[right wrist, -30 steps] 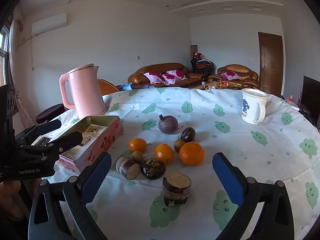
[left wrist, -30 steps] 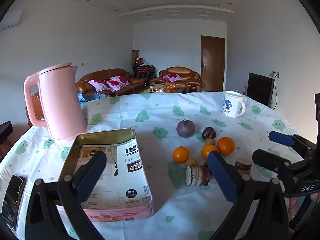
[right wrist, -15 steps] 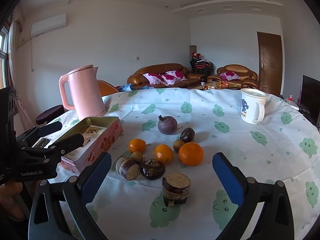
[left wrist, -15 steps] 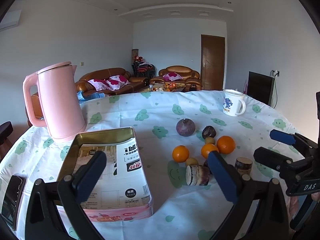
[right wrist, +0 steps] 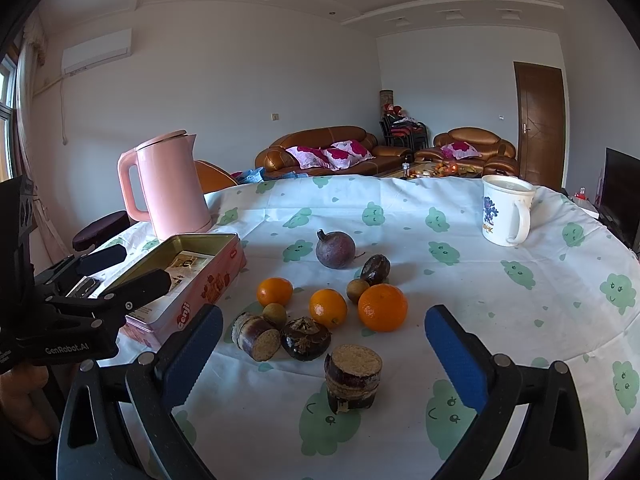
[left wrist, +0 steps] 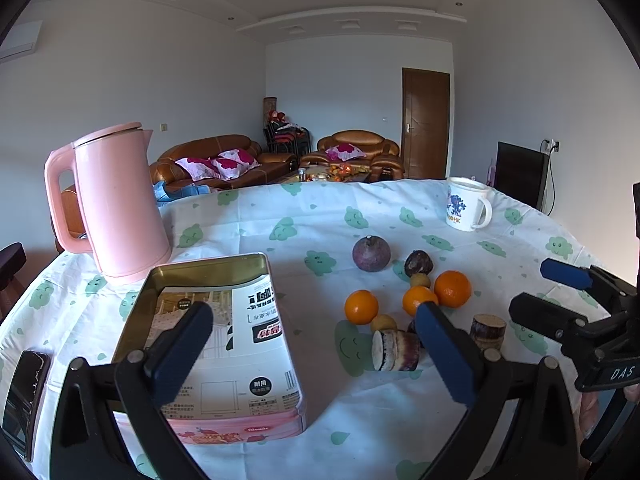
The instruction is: Organize fruits
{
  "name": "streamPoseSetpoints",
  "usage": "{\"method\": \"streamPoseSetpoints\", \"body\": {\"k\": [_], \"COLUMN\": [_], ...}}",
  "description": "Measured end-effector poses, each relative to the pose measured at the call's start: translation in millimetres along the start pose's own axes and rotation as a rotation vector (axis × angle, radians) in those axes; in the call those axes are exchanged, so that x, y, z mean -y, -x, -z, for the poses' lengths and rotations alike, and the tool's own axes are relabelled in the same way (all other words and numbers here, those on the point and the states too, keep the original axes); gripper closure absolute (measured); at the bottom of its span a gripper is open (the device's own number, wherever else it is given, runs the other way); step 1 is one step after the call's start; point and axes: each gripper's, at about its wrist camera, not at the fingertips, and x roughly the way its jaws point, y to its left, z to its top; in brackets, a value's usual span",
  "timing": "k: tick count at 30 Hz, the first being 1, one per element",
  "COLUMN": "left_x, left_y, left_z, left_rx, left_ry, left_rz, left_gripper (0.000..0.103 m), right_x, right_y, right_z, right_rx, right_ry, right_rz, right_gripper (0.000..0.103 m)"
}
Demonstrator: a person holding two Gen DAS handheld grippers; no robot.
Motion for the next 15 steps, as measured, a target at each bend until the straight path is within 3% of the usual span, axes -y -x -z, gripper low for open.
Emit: {"method": "streamPoseSetpoints", "body": {"k": [8, 15], "left_x": [1.4, 7.5], "left_y": [-1.8, -12.9], "left_z": [3.3, 13.1], "left_rx": [-0.006, -0.029], "left_ry": [-0.005, -0.019], "left_rz": [0.002, 0.018], "left_gripper": [0.0, 0.0], "right_x": [0.3, 5.9], "right_y": [-1.7, -17.3], "right_z": [2.2, 15.6], "right_rx": [-0.007, -0.063], "right_ry": [0.0, 0.014], "right_rz": [0.008, 0.051], "right_gripper": [0.001, 0.001]}}
